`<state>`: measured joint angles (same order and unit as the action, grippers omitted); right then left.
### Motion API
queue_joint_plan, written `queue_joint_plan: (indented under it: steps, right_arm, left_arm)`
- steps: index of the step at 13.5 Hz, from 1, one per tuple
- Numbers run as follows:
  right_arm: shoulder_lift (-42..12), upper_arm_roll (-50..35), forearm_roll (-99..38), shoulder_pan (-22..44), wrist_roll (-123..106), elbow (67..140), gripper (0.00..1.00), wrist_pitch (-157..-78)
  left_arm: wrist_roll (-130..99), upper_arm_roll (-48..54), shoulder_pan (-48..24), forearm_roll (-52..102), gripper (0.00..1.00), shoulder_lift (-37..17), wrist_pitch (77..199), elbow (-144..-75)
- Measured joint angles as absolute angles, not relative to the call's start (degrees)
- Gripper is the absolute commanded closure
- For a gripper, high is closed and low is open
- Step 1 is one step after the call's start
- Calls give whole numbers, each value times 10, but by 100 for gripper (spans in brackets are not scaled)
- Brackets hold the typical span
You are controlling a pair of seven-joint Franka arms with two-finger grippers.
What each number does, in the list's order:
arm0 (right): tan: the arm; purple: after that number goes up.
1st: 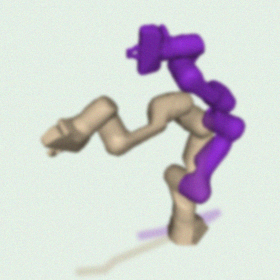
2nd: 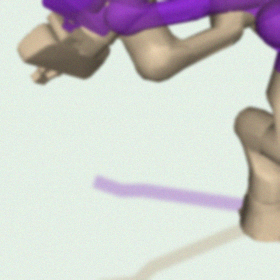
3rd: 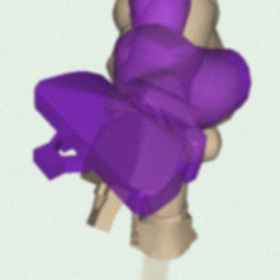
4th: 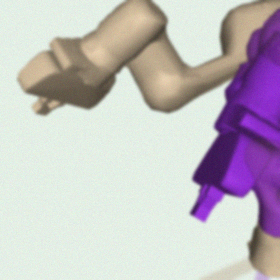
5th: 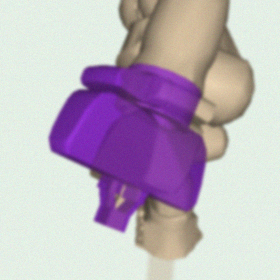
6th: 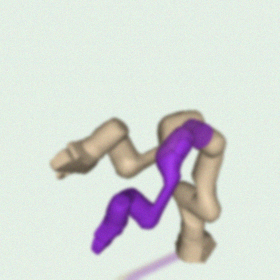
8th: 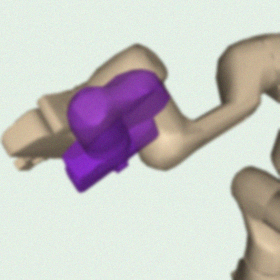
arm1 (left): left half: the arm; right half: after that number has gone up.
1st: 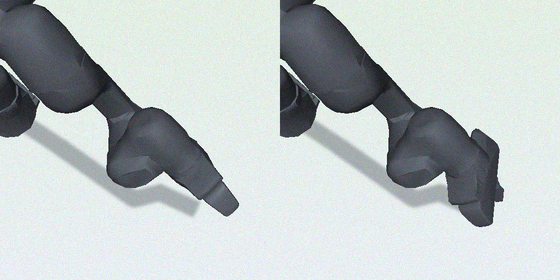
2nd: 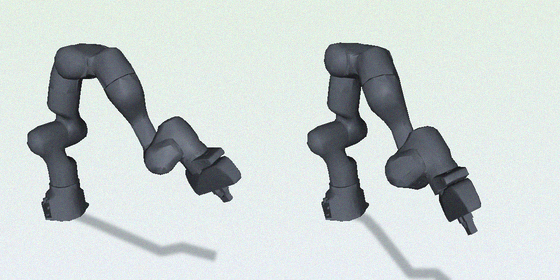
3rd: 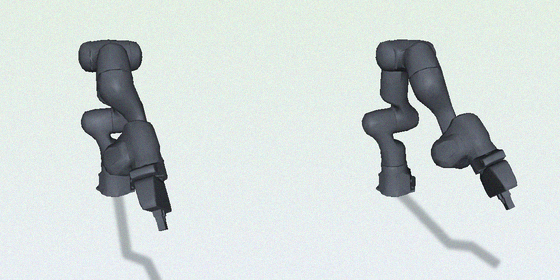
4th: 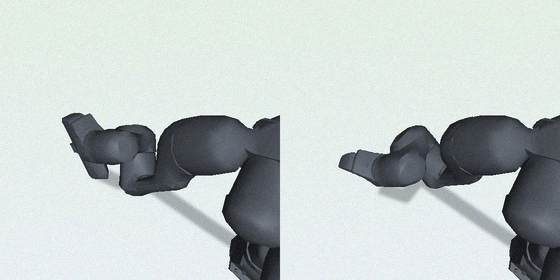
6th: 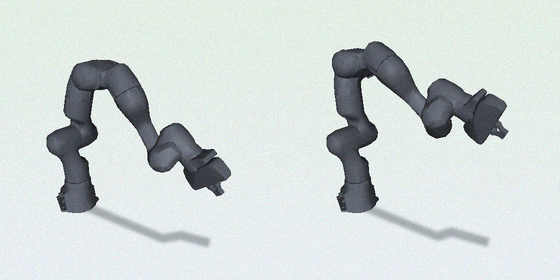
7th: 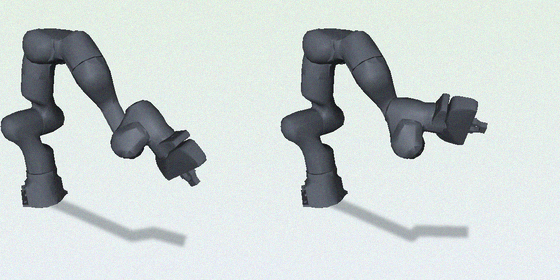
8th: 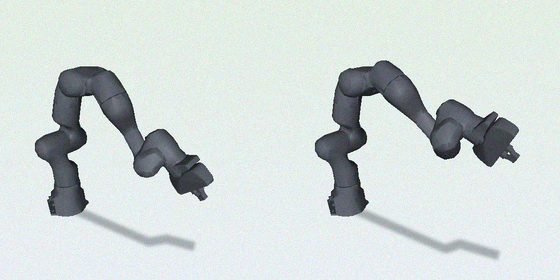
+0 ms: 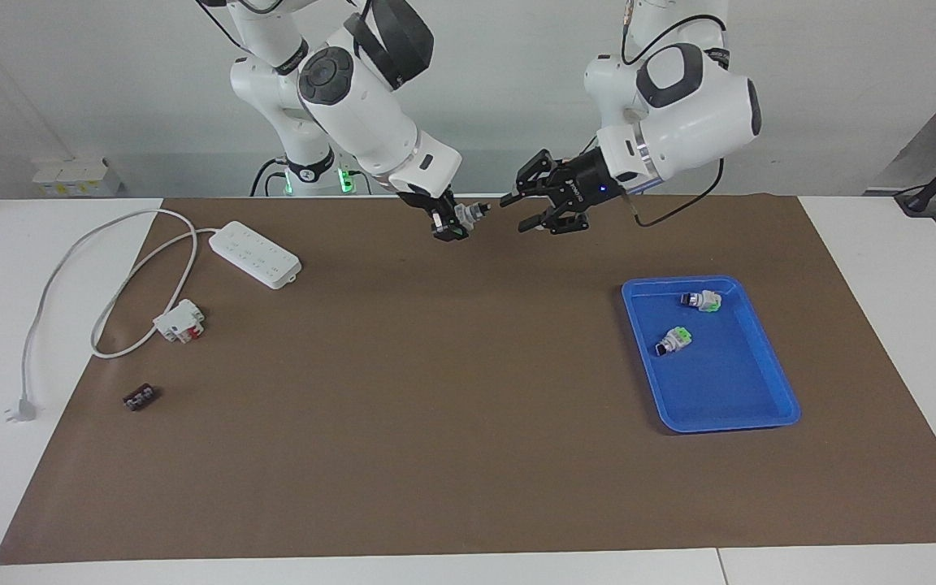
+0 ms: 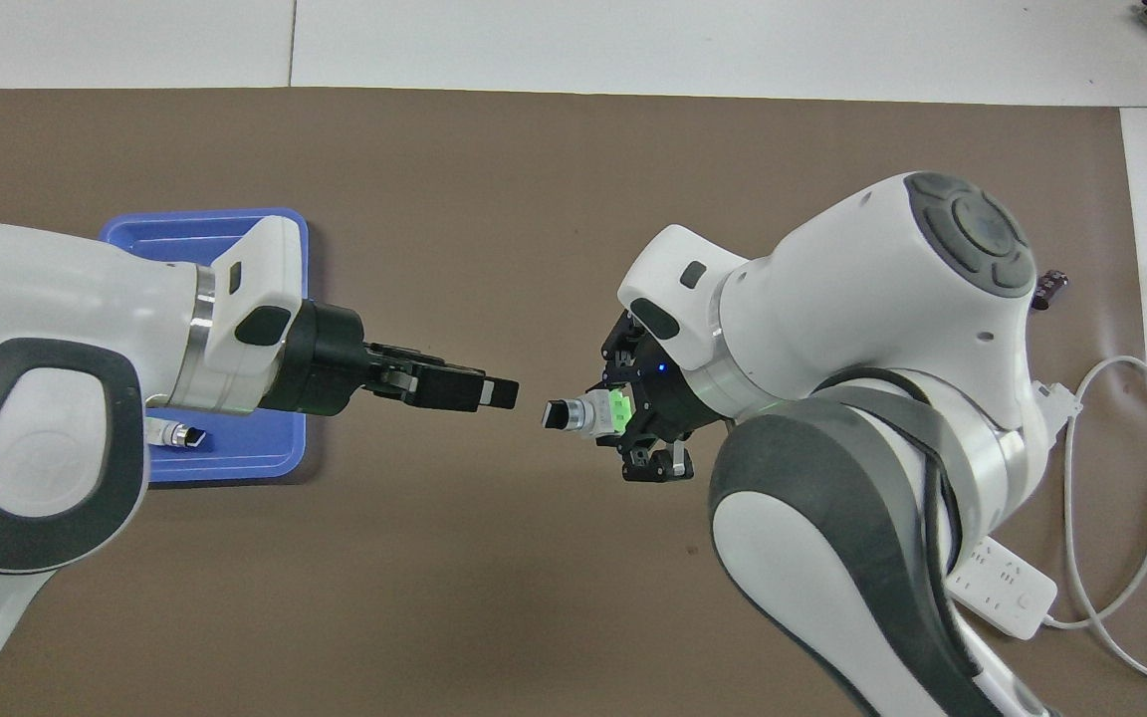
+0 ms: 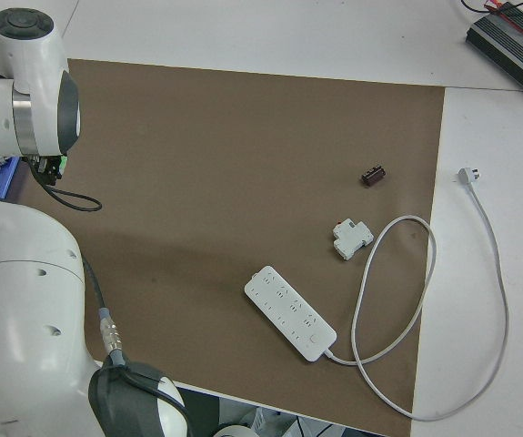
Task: Turn and place switch with both arms
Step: 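Move the left gripper toward the switch held by the right gripper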
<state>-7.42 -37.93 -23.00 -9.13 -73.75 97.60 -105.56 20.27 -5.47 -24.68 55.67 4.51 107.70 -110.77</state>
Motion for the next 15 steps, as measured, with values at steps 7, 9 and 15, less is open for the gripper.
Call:
queue_joint_plan:
  steps: [7,9,15]
  right_arm:
    - [-72,-379,-230,-91,-736,976,100,-1056]
    - [-72,-379,-230,-91,-736,976,100,-1056]
    - [-68,-379,-230,-91,-736,976,100,-1056]
  left_arm:
    - [204,-42,-251,557,50,61,1098,-1112]
    - [209,-40,-273,557,52,61,1140,-1118]
    - [261,-41,-282,557,55,61,1176,-1138]
